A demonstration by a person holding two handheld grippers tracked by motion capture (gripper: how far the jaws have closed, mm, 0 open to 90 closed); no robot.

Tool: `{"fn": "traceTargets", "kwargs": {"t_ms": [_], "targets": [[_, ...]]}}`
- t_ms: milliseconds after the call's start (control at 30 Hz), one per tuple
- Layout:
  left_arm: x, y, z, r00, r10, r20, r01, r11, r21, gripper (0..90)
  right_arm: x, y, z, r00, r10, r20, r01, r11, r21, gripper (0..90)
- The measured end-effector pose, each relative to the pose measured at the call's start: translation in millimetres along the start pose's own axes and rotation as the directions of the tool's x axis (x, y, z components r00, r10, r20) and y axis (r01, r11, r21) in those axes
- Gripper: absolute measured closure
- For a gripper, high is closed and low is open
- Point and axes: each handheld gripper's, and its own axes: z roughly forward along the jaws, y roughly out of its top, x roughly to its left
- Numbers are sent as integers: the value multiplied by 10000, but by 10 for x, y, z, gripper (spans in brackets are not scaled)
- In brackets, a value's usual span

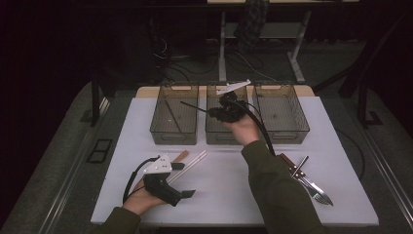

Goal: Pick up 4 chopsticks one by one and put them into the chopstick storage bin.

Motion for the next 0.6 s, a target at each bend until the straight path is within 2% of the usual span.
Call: {"fn": "traceTargets", "kwargs": {"t_ms": [367, 600], "targets": [[2, 7, -7, 10000, 44, 23, -44, 10000, -41, 6, 23, 245, 286, 9996, 25, 265, -29, 9999, 155, 852], [0, 10, -8, 10000, 71, 26, -70, 10000, -64, 6, 21, 349, 522, 9985, 328, 447, -341, 9990, 286, 852]]}}
